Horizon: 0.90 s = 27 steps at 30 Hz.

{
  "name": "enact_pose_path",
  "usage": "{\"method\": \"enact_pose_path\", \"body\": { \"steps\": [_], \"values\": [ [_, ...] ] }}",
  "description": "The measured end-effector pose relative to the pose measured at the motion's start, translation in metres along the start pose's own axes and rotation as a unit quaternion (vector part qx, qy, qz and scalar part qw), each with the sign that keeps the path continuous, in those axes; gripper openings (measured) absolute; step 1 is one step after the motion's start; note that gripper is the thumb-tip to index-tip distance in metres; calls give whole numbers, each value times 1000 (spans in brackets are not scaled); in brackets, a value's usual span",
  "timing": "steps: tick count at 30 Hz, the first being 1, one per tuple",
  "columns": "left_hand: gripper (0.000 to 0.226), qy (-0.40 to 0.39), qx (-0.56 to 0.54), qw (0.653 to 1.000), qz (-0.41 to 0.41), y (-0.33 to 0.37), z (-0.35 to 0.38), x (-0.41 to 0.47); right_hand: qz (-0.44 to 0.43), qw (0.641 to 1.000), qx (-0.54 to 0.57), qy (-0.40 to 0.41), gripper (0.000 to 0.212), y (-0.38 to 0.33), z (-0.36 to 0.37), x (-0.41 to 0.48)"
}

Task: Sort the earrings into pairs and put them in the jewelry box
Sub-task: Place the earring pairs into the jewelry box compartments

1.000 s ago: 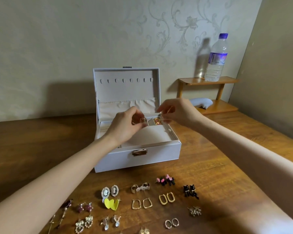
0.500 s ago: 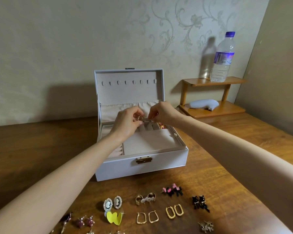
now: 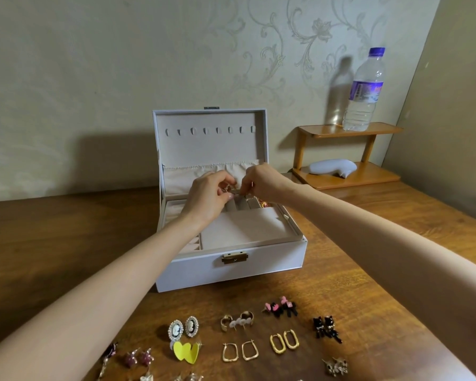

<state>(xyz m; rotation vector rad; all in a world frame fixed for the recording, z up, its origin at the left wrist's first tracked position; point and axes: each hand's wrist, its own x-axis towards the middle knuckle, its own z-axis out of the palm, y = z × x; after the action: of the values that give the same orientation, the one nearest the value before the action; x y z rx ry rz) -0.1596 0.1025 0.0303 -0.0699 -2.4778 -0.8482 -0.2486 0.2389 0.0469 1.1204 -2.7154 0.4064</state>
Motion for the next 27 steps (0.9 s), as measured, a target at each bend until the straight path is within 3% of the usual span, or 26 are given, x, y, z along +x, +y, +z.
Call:
{"method": "enact_pose_path", "body": {
  "steps": [6, 18, 27],
  "values": [
    [26, -4, 3, 1000, 0, -2, 1, -1, -3, 999, 4, 37, 31, 0, -5, 0],
    [24, -2, 4, 1000, -2, -3, 3, -3, -9, 1000, 9, 15, 18, -3, 6, 2],
    [25, -7, 6, 1000, 2, -6, 4, -2, -11, 999, 27, 38, 22, -3, 6, -3]
  ]
}}
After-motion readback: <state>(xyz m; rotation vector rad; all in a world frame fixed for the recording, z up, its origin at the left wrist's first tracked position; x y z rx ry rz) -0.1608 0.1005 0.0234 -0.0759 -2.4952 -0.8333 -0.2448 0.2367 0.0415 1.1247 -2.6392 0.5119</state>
